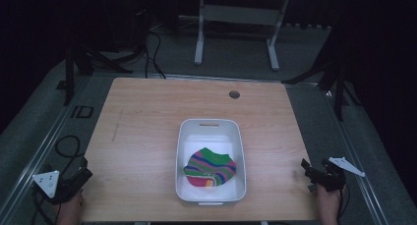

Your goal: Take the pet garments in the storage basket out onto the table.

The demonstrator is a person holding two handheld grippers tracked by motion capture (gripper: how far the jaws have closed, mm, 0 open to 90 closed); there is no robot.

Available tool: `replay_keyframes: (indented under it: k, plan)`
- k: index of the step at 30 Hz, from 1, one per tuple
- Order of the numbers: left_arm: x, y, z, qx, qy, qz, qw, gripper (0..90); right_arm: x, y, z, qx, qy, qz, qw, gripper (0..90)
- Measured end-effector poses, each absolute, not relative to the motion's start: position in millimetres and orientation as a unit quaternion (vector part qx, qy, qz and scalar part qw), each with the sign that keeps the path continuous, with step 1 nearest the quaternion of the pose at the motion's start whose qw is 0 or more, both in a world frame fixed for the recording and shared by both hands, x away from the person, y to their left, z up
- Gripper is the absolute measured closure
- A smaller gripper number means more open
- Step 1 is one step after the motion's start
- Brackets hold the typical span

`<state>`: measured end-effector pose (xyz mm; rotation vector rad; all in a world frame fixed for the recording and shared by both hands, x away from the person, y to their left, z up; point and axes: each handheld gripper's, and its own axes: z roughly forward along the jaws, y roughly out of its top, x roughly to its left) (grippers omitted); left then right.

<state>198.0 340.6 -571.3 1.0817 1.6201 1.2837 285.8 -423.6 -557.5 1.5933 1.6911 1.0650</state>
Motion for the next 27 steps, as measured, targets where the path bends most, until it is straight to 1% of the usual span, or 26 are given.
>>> replay_keyframes:
  k: [3, 4, 6, 11, 13, 16, 17, 21, 22, 23, 24, 27]
  plan:
    - [198.2, 340.3, -571.3, 0.426, 0.639, 0.506, 0.393, 1.2, 282.7, -425.1, -557.1, 0.593, 0.626, 0.411, 0.296, 13.5]
    - [198.2, 340.3, -571.3, 0.426, 0.639, 0.506, 0.393, 1.2, 280.7, -423.9, -556.9, 0.587, 0.623, 0.415, 0.307, 13.5]
    - [198.1, 340.3, -571.3, 0.426, 0.639, 0.506, 0.393, 1.2, 279.3, -423.1, -556.7, 0.58, 0.623, 0.42, 0.315, 13.5]
    - [198.1, 340.3, -571.3, 0.427, 0.638, 0.506, 0.394, 1.2, 279.2, -421.2, -556.7, 0.57, 0.629, 0.425, 0.314, 13.5]
    - [198.1, 340.9, -571.3, 0.427, 0.639, 0.503, 0.395, 1.2, 281.3, -422.8, -556.8, 0.566, 0.637, 0.433, 0.295, 13.7]
    - [198.0, 341.3, -571.3, 0.428, 0.638, 0.502, 0.397, 1.2, 288.1, -430.0, -557.9, 0.543, 0.666, 0.455, 0.233, 13.9]
    - [198.0, 341.2, -571.2, 0.428, 0.638, 0.502, 0.397, 1.2, 289.4, -431.4, -557.9, 0.532, 0.678, 0.455, 0.222, 13.9]
    - [198.1, 341.0, -571.3, 0.429, 0.637, 0.502, 0.398, 1.2, 293.4, -429.1, -558.0, 0.461, 0.742, 0.454, 0.178, 13.9]
    - [197.9, 341.1, -571.3, 0.43, 0.636, 0.502, 0.398, 1.2, 294.9, -424.9, -558.0, 0.418, 0.78, 0.44, 0.153, 14.0]
    - [197.9, 341.1, -571.3, 0.43, 0.636, 0.502, 0.398, 1.2, 294.9, -424.9, -558.0, 0.418, 0.78, 0.44, 0.153, 14.0]
    - [197.9, 341.1, -571.3, 0.43, 0.637, 0.502, 0.398, 1.2, 295.5, -422.6, -557.4, 0.399, 0.795, 0.436, 0.136, 14.0]
    - [198.4, 341.0, -571.2, 0.429, 0.637, 0.501, 0.399, 1.2, 296.4, -414.2, -553.7, 0.348, 0.832, 0.42, 0.104, 14.0]
